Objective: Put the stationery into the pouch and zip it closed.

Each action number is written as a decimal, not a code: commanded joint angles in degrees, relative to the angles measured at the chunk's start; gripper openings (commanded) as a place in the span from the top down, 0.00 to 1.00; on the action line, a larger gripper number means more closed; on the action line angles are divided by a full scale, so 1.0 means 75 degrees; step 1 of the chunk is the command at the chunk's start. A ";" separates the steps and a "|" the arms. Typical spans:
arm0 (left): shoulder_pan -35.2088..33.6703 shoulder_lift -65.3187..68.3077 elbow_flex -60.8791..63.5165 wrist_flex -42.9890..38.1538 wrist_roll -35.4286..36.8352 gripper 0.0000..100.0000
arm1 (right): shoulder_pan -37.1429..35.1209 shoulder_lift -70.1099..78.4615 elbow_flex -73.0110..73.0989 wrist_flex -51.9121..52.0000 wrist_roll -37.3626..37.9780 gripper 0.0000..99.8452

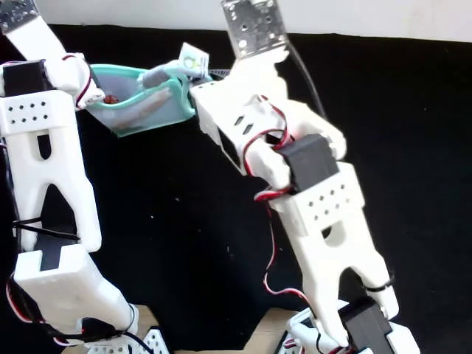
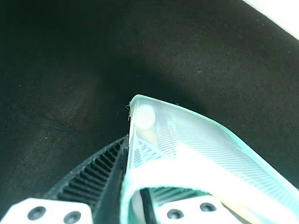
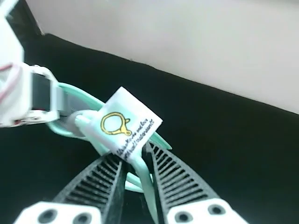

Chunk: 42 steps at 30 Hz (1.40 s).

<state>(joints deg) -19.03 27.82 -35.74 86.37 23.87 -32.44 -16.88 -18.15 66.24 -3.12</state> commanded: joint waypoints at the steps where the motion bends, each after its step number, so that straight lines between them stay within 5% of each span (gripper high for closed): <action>1: 0.0135 0.0686 0.0100 -0.0129 -0.0129 0.99 | -0.0100 -0.0346 -0.0920 0.0674 0.0070 0.99; 24: 0.0885 0.0651 -0.1143 0.0375 -0.0164 0.99 | -0.0721 -0.0346 -0.3874 0.2514 0.0059 0.99; 30: 0.1565 0.0627 -0.1424 0.0422 -0.1125 0.99 | -0.0721 -0.0346 -0.3991 0.2514 0.0059 0.99; 42: 0.1752 0.0615 -0.2104 0.0469 -0.1430 0.81 | -0.0733 -0.0334 -0.4859 0.2491 0.0047 0.99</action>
<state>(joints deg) -8.48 30.64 -48.84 89.45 13.49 -37.36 -18.02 -52.09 85.05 -3.12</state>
